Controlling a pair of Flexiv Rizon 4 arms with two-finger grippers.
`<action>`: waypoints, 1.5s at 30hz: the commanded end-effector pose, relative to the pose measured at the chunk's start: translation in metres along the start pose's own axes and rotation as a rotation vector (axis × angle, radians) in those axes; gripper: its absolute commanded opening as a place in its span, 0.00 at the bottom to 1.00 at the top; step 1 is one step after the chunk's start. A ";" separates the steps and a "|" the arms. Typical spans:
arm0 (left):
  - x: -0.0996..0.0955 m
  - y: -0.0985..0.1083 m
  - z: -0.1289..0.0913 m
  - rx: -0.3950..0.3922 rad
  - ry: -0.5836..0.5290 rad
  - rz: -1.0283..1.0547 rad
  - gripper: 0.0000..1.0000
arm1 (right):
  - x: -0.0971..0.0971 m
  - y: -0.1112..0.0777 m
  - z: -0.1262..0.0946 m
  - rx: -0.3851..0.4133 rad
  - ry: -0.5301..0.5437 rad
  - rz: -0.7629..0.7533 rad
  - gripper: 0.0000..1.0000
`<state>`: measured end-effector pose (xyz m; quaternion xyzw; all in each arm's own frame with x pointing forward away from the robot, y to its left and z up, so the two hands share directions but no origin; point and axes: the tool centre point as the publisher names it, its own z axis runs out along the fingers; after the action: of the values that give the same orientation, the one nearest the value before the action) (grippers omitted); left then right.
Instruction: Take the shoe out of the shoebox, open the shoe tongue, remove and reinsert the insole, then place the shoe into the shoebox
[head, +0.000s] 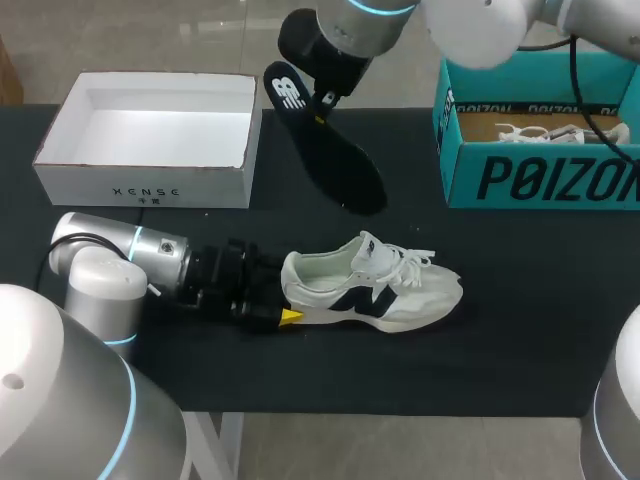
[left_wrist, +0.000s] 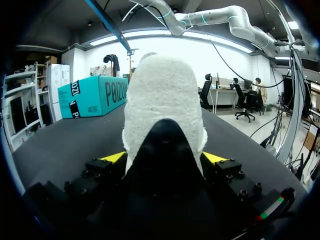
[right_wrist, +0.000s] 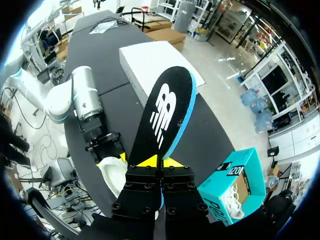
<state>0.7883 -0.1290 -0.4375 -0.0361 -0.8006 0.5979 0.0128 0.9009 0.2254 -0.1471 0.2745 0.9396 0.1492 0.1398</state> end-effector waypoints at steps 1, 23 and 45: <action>0.000 0.005 0.002 -0.002 0.000 0.001 0.00 | 0.004 -0.001 -0.047 0.017 -0.064 0.017 0.00; 0.000 0.005 0.002 -0.002 0.000 0.001 0.00 | 0.004 -0.001 -0.047 0.017 -0.064 0.017 0.00; 0.000 0.005 0.002 -0.002 0.000 0.001 0.00 | 0.032 -0.045 -0.075 -0.279 -0.092 0.130 0.00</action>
<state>0.7883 -0.1291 -0.4375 -0.0361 -0.8006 0.5979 0.0128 0.8611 0.2260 -0.0934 0.3175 0.9135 0.1840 0.1758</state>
